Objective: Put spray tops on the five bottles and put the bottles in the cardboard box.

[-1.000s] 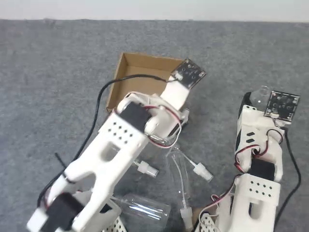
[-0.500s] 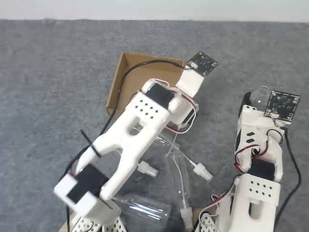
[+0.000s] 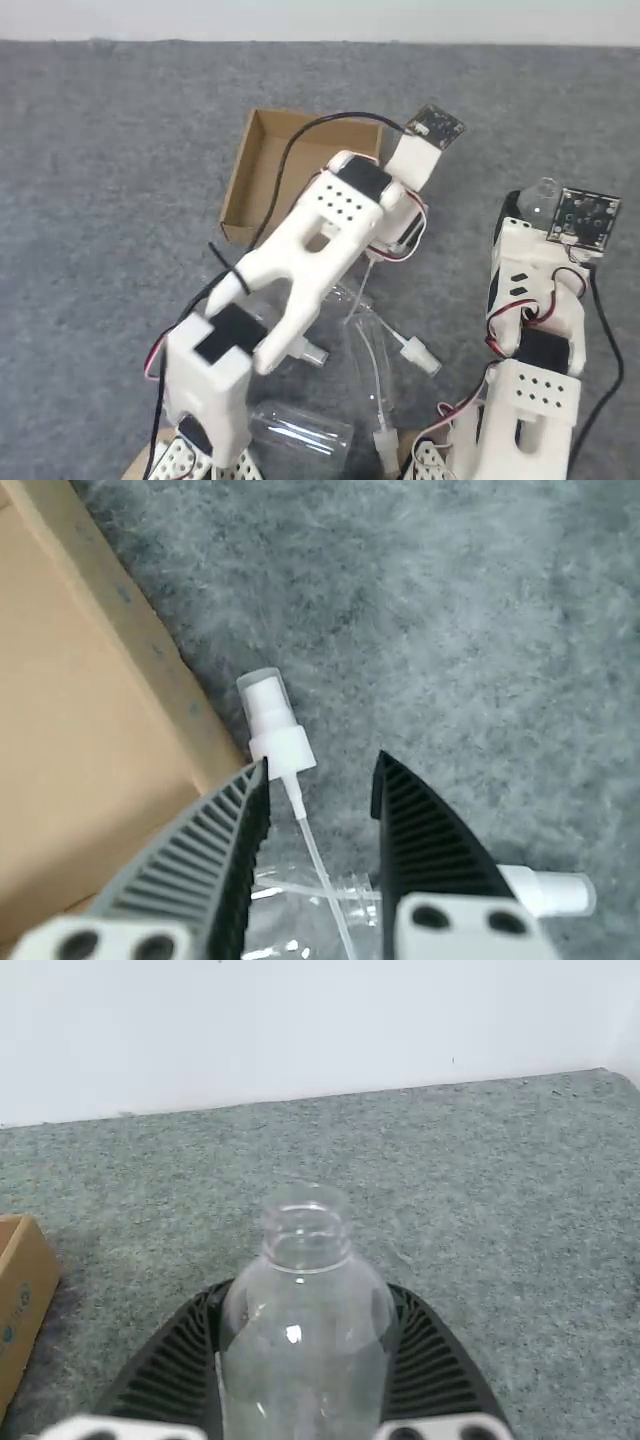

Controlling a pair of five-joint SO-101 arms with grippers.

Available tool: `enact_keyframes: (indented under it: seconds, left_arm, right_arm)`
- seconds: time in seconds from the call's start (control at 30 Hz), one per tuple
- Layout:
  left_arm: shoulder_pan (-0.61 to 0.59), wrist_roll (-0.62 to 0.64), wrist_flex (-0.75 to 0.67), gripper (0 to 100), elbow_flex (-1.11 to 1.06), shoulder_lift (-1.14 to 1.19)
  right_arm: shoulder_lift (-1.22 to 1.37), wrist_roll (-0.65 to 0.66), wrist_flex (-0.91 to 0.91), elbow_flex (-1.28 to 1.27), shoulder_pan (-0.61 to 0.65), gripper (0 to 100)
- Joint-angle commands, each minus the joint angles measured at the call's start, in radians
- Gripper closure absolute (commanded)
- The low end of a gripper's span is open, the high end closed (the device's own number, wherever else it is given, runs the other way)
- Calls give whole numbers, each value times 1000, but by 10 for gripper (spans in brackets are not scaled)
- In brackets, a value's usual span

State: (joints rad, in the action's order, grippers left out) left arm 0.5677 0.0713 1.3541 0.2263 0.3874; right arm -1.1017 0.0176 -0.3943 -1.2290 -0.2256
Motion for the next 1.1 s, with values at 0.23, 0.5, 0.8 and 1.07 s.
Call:
enact_keyframes:
  seconds: [0.23, 0.5, 0.8, 1.07]
  left_arm:
    - [2, 34, 212, 841, 395, 265]
    - [-3, 54, 391, 841, 691, 470]
    - [-100, 83, 400, 841, 792, 571]
    - [-83, 83, 402, 841, 740, 580]
  right_arm:
    - [-35, -12, 19, 26, -13, 989]
    - [-35, -12, 18, 26, -12, 989]
    - [-35, -11, 18, 26, -8, 989]
    - [-35, -9, 18, 26, -8, 989]
